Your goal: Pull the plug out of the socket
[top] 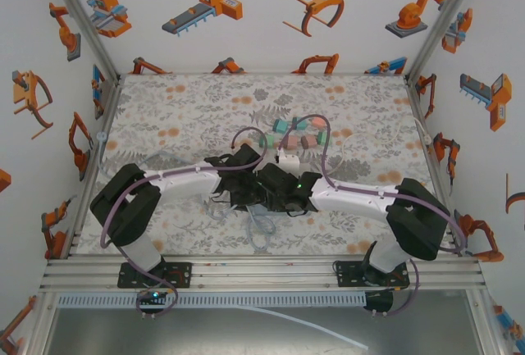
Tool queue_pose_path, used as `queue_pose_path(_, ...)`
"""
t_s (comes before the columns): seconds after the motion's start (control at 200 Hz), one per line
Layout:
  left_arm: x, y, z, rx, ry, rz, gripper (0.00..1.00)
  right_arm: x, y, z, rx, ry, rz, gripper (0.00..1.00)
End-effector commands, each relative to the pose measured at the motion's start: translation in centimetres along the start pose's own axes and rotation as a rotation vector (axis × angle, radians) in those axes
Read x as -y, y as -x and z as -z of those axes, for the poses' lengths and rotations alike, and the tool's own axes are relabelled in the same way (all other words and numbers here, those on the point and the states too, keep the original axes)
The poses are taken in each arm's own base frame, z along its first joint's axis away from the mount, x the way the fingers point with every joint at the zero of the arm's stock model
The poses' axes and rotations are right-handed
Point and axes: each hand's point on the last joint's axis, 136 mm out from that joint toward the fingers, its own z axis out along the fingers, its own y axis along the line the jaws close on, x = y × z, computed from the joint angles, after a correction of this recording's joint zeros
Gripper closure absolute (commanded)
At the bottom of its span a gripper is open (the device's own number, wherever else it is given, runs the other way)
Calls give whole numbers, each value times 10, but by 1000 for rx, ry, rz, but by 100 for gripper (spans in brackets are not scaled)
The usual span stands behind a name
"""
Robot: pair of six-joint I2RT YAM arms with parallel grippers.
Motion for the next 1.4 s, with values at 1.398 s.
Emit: queue_pose_path(1.398,-130,-76,-32,-221,587,-223,34,78,110,117,430,37,9,97)
